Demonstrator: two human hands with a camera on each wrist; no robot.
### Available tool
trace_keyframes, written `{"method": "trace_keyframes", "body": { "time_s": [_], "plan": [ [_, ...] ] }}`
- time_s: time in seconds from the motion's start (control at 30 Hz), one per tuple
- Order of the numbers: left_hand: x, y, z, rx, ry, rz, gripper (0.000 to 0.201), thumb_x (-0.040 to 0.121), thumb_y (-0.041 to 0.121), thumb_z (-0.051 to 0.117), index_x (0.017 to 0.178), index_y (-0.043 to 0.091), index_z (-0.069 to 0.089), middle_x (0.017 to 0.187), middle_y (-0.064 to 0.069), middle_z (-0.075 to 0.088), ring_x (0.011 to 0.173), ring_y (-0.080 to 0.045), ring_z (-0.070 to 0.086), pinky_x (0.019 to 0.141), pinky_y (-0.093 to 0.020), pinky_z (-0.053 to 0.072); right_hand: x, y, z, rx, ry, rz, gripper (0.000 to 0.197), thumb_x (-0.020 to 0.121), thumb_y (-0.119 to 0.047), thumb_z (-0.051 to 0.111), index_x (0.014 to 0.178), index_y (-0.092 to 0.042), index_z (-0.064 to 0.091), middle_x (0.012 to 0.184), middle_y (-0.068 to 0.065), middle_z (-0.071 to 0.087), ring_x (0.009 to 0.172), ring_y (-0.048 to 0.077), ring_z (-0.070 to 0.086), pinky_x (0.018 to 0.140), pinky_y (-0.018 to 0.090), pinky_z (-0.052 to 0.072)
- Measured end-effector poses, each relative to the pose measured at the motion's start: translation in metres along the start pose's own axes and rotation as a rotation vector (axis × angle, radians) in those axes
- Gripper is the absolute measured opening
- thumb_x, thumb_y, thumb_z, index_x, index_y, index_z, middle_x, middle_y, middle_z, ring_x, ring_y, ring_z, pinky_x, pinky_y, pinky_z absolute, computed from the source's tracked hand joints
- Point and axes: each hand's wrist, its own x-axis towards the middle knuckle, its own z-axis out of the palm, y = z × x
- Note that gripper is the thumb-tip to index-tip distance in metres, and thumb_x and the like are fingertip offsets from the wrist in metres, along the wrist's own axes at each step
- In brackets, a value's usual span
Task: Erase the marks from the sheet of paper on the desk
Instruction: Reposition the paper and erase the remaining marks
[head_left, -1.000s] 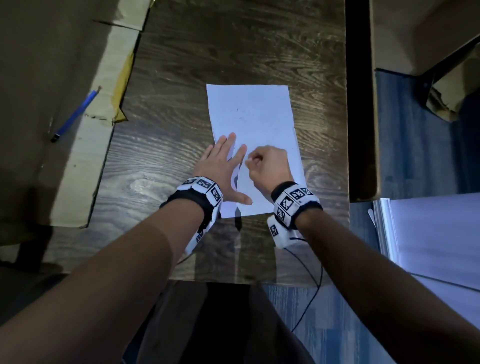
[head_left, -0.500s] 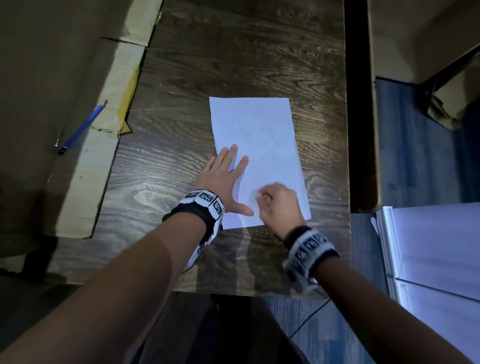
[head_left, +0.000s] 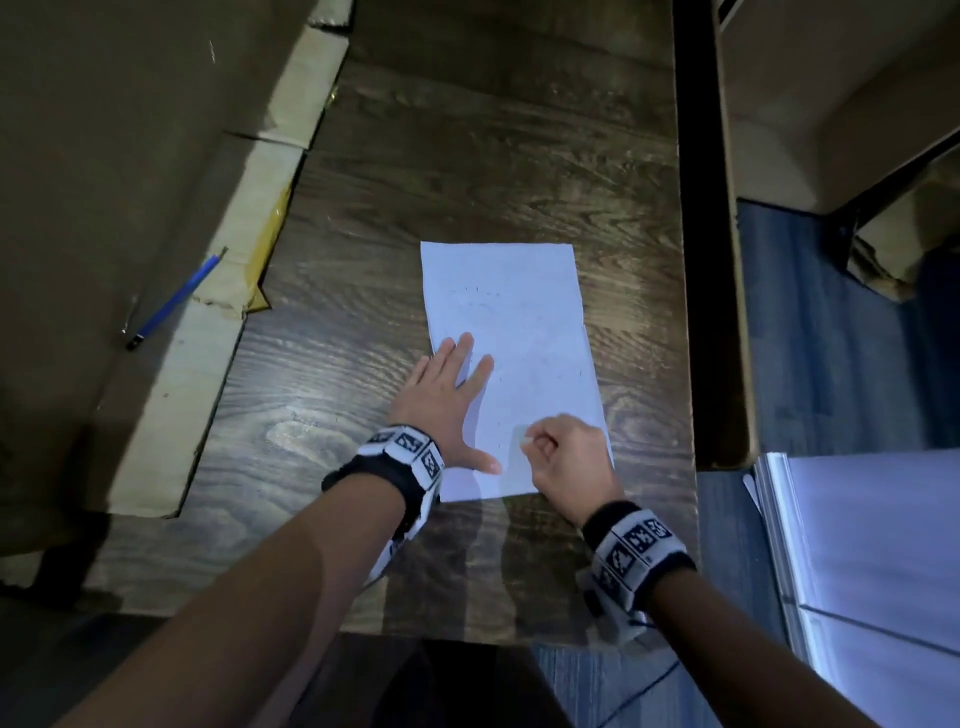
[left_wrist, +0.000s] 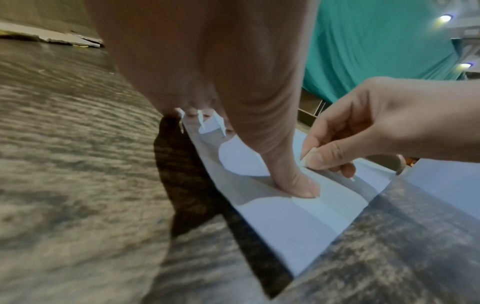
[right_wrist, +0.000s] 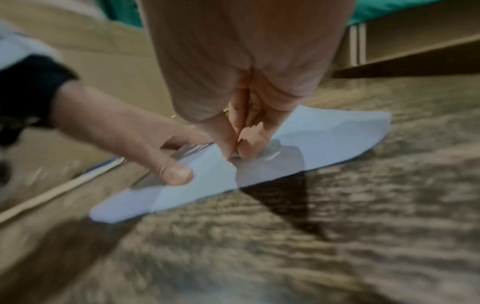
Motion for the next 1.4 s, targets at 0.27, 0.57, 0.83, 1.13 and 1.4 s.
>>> {"method": "trace_keyframes", "body": {
  "time_s": [0.27, 0.57, 0.83, 1.13, 1.4],
  "plan": [
    [0.018, -0.006, -0.021, -0.064, 0.019, -0.066, 0.139, 0.065, 0.081, 0.068, 0.158, 0.016, -0.012, 0.162, -0.005, -0.027, 0.151, -0.024, -0.019, 0.124, -0.040, -0.001, 0.038, -0.007, -0.009, 0.188, 0.027, 0.132, 0.005, 0.088, -0.024, 0.071, 0.085, -0.022, 0.067, 0.069, -0.009, 0.062, 0.066, 0.003, 0.059, 0.062, 0.011, 0.042],
    [0.039, 0.016, -0.021, -0.231, 0.083, 0.043, 0.118, 0.075, 0.061, 0.074, 0.160, 0.021, 0.002, 0.165, -0.001, -0.020, 0.152, -0.019, -0.015, 0.124, -0.040, 0.000, 0.059, -0.011, -0.007, 0.240, -0.001, 0.141, 0.004, 0.086, -0.016, 0.069, 0.082, -0.015, 0.070, 0.066, -0.002, 0.063, 0.058, 0.007, 0.057, 0.063, 0.022, 0.048],
    [0.045, 0.014, -0.010, -0.178, 0.089, 0.049, 0.123, 0.073, 0.075, 0.067, 0.159, 0.025, -0.006, 0.163, 0.000, -0.025, 0.151, -0.019, -0.019, 0.122, -0.042, -0.003, 0.099, -0.019, -0.014, 0.018, 0.028, -0.018, 0.007, 0.086, -0.020, 0.065, 0.082, -0.016, 0.069, 0.068, -0.001, 0.066, 0.061, 0.016, 0.063, 0.063, 0.036, 0.059],
    [0.045, 0.015, -0.011, -0.140, 0.091, 0.046, 0.124, 0.074, 0.070, 0.070, 0.159, 0.023, -0.007, 0.163, -0.002, -0.025, 0.151, -0.021, -0.018, 0.123, -0.045, 0.001, 0.072, -0.017, -0.016, -0.130, -0.073, -0.131, 0.014, 0.090, -0.022, 0.058, 0.087, -0.013, 0.068, 0.080, 0.001, 0.060, 0.070, 0.020, 0.059, 0.067, 0.038, 0.055],
    [0.046, 0.016, -0.011, -0.118, 0.075, 0.033, 0.124, 0.074, 0.074, 0.066, 0.159, 0.023, -0.009, 0.163, -0.002, -0.027, 0.151, -0.022, -0.020, 0.122, -0.043, 0.000, 0.048, -0.008, -0.006, -0.107, -0.009, -0.093, 0.014, 0.092, -0.022, 0.054, 0.088, -0.015, 0.065, 0.085, 0.002, 0.057, 0.070, 0.022, 0.059, 0.065, 0.042, 0.055]
  ]
}}
